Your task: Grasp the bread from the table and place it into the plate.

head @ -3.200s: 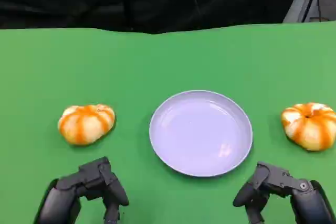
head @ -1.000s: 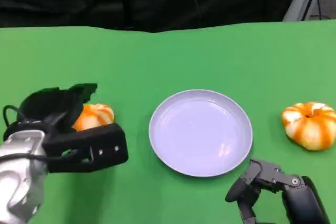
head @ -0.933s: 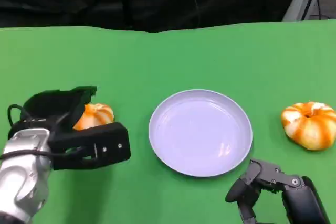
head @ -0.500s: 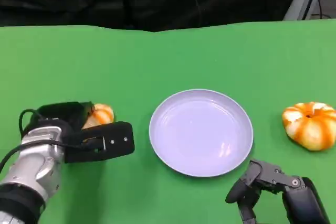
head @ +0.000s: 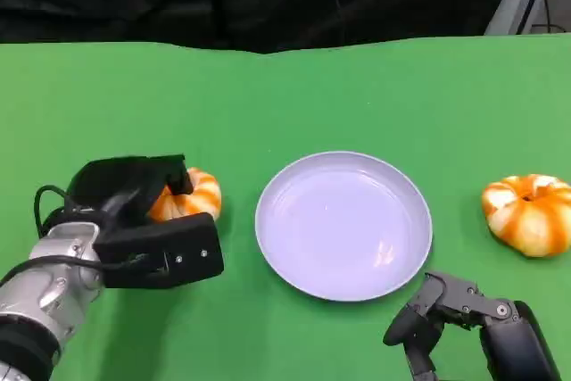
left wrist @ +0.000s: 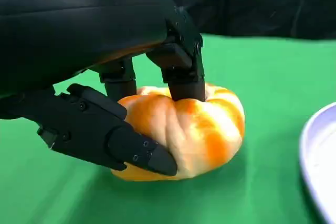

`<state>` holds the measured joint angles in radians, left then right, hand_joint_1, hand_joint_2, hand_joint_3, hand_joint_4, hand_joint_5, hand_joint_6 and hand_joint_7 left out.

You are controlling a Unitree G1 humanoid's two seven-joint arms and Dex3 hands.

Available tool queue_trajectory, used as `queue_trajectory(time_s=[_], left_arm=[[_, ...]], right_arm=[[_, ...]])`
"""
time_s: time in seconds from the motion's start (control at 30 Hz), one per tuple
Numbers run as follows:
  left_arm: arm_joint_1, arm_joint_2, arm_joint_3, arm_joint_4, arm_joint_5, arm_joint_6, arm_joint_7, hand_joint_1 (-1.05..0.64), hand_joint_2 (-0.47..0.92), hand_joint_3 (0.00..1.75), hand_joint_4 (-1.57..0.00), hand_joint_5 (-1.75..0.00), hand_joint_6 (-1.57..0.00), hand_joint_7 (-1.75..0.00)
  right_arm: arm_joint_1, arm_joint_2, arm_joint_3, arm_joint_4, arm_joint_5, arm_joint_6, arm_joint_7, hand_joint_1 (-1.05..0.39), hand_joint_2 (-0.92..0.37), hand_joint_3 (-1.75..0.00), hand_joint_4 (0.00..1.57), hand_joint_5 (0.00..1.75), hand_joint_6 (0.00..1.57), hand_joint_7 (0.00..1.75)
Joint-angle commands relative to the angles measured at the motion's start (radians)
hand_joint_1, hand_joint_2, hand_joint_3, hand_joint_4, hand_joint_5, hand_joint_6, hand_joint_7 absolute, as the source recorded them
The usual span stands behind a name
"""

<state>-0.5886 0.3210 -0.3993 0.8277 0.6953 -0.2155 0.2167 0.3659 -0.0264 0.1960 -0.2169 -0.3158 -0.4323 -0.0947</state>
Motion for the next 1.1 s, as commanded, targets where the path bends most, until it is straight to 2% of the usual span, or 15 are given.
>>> queue_trajectory(time_s=[0.03,0.1,0.3,0.43,0.53,0.83,0.93,1.1], left_arm=[[0.003,0.044,-0.002,0.013,0.023,-0.07,0.132,-0.13,0.69,0.67,-0.86,-1.75,-0.66,-1.75],[0.001,0.051,-0.004,0.0,0.033,-0.084,0.166,-0.13,0.56,0.9,-0.87,-1.75,-0.66,-1.75],[0.0,0.056,-0.005,-0.09,0.06,-0.109,0.226,-0.12,0.42,1.22,-0.9,-1.75,-0.69,-1.75],[0.008,0.05,-0.007,-0.161,0.061,-0.116,0.213,-0.13,0.41,1.26,-0.89,-1.75,-0.7,-1.74],[0.002,0.015,-0.014,-0.197,0.057,-0.117,0.205,-0.13,0.38,1.28,-0.9,-1.75,-0.72,-1.73],[-0.009,-0.019,-0.022,-0.217,0.059,-0.105,0.181,-0.15,0.38,1.3,-0.92,-1.75,-0.74,-1.71],[-0.027,-0.08,-0.043,-0.222,0.034,-0.105,0.125,-0.15,0.37,1.3,-0.92,-1.75,-0.74,-1.71],[-0.028,-0.094,-0.038,-0.226,0.035,-0.103,0.106,-0.14,0.36,1.29,-0.91,-1.75,-0.73,-1.72]], right_arm=[[0.004,-0.003,-0.007,-0.011,0.002,0.001,-0.008,-0.01,-0.29,-1.35,0.85,1.6,0.86,1.27],[0.005,-0.003,-0.006,-0.014,0.0,0.004,-0.007,0.0,-0.29,-1.36,0.86,1.6,0.86,1.27],[0.004,-0.002,-0.004,-0.014,0.007,0.004,-0.004,0.03,-0.28,-1.38,0.85,1.6,0.86,1.27],[0.003,-0.004,-0.003,-0.014,0.004,0.002,-0.005,0.04,-0.28,-1.38,0.84,1.6,0.86,1.27],[0.004,-0.003,-0.003,-0.015,0.007,0.005,-0.003,0.04,-0.28,-1.39,0.84,1.61,0.85,1.28],[0.007,-0.001,0.001,-0.02,0.011,0.012,-0.001,0.04,-0.28,-1.39,0.83,1.63,0.85,1.28],[0.009,0.0,0.004,-0.024,0.007,0.012,-0.003,0.04,-0.27,-1.39,0.82,1.62,0.86,1.28],[0.01,0.0,0.005,-0.027,0.005,0.014,-0.004,0.03,-0.27,-1.39,0.83,1.62,0.86,1.28]])
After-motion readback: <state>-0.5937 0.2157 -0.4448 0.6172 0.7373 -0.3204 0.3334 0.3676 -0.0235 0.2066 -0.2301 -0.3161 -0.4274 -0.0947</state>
